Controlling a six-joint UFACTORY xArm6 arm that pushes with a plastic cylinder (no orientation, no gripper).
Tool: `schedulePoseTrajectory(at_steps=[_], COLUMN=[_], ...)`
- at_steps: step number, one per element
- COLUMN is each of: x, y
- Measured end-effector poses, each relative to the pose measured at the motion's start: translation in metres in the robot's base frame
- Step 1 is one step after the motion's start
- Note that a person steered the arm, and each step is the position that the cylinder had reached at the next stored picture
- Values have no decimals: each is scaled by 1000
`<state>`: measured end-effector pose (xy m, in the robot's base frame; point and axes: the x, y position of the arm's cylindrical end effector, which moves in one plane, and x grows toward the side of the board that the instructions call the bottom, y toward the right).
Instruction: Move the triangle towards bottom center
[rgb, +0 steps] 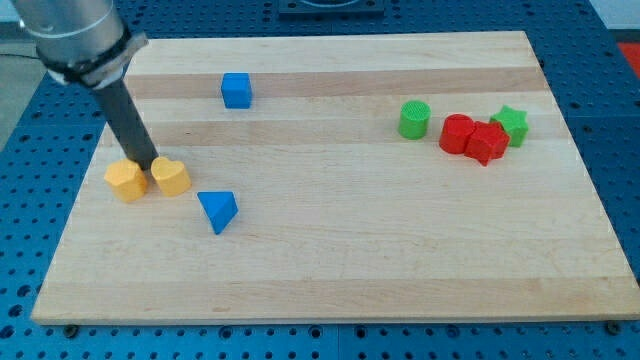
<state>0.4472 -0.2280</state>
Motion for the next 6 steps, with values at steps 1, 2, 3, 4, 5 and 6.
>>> schedulePoseTrajectory(at_steps=[1,2,3,4,5,6], x=[22,61,93,85,61,80], y=[22,76,128,143,136,174])
